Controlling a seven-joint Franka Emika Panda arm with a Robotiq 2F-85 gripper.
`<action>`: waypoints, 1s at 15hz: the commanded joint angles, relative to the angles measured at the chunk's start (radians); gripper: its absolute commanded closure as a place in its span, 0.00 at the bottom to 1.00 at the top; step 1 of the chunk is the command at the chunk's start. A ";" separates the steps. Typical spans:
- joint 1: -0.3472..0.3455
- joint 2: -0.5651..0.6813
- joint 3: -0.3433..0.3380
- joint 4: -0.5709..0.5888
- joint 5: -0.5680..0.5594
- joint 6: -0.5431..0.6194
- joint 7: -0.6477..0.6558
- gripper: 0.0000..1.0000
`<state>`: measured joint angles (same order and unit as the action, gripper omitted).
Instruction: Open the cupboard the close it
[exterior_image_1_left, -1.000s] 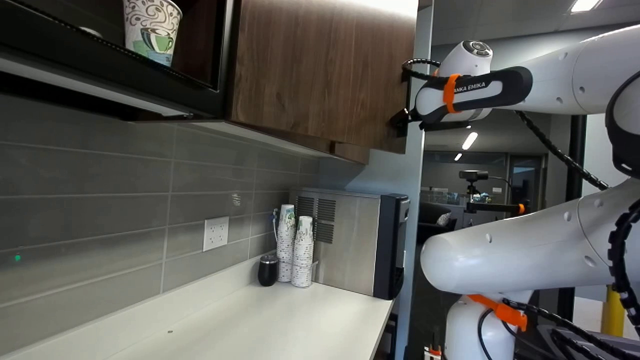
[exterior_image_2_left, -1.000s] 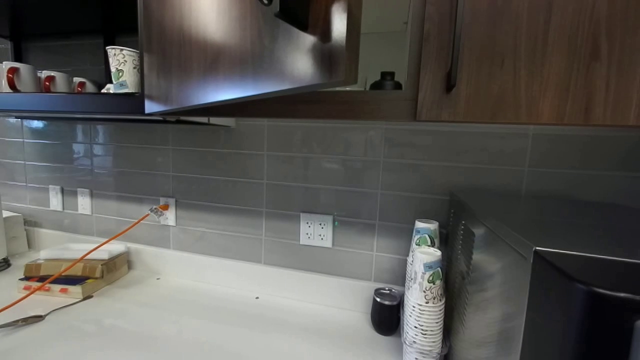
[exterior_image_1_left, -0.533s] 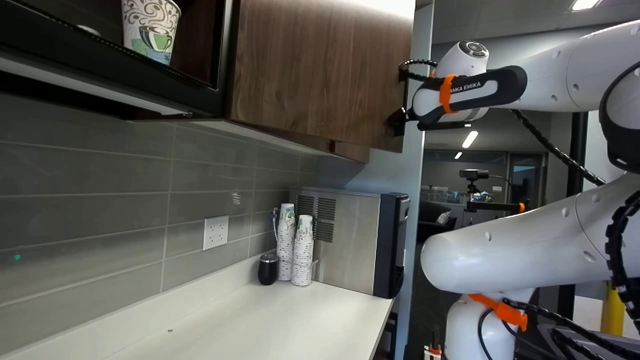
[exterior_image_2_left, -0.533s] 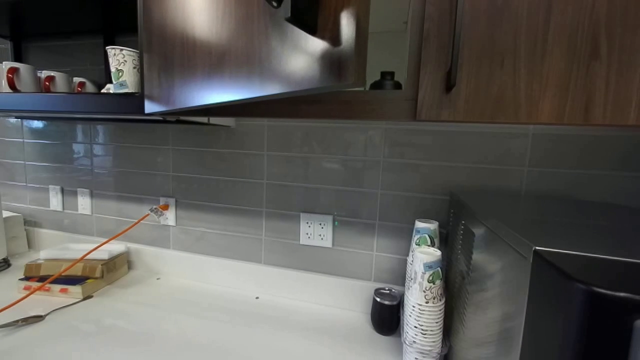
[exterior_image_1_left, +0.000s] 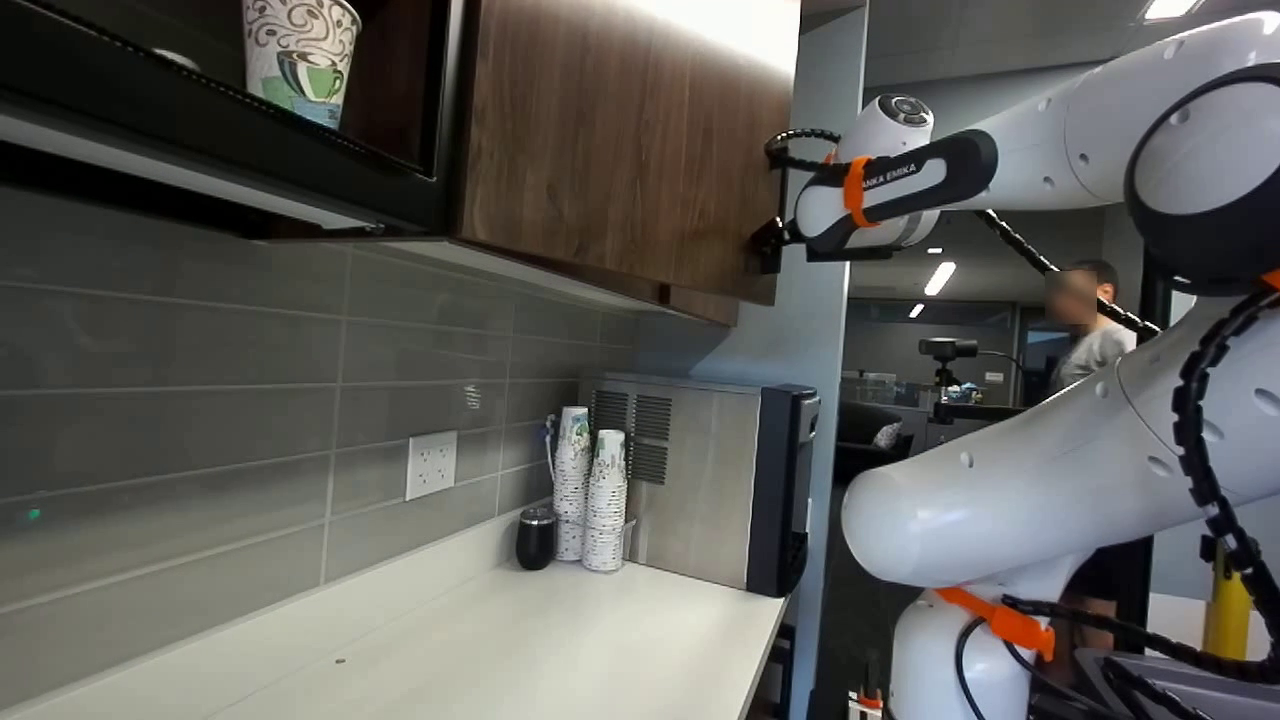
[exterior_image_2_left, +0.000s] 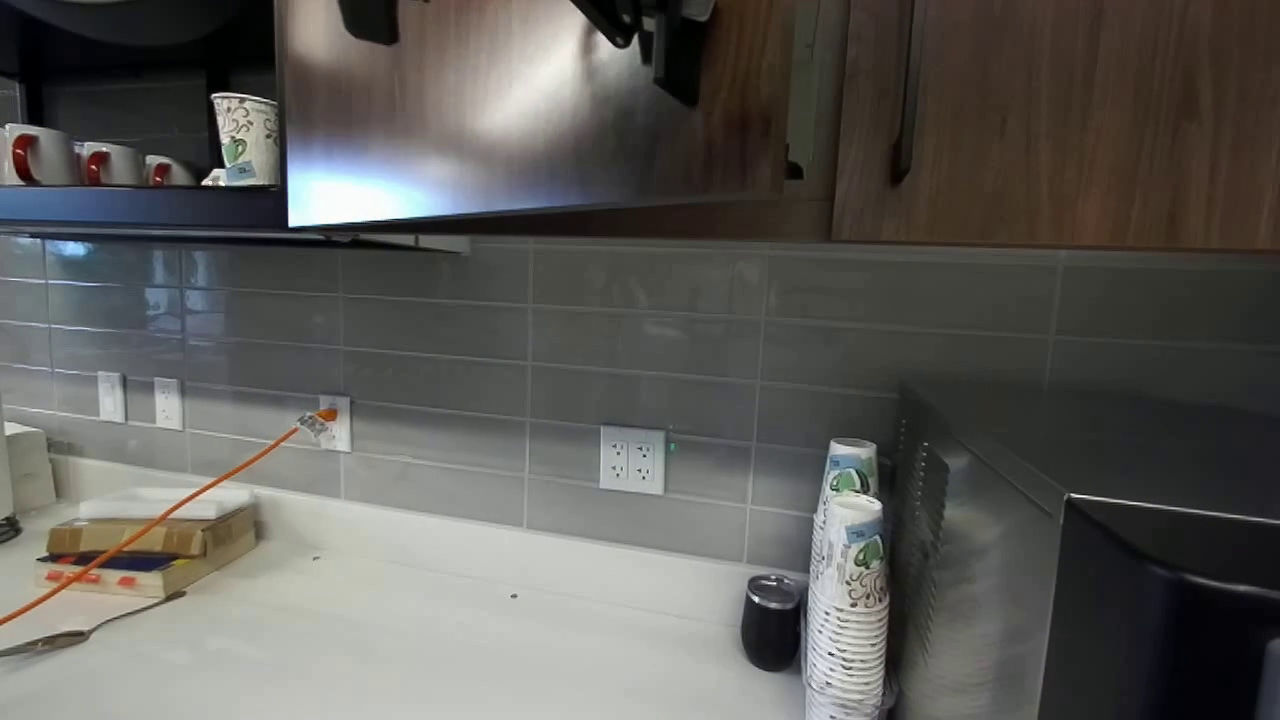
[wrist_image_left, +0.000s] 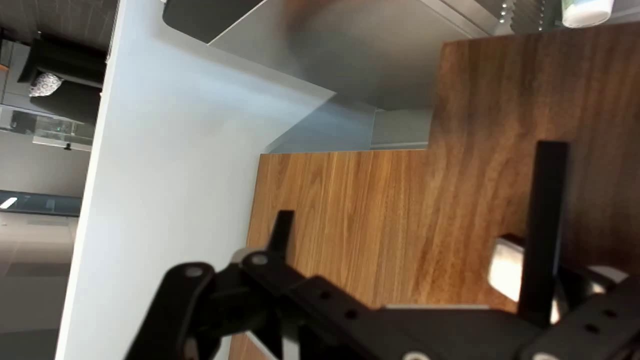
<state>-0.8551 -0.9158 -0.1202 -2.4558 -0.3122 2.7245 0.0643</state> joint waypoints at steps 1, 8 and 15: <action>0.035 0.123 0.020 0.094 0.031 0.032 0.029 0.00; 0.093 0.299 0.041 0.249 0.031 0.028 0.040 0.00; 0.235 0.404 -0.013 0.354 0.058 0.010 0.006 0.00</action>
<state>-0.7009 -0.5390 -0.1067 -2.1624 -0.2887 2.7567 0.0997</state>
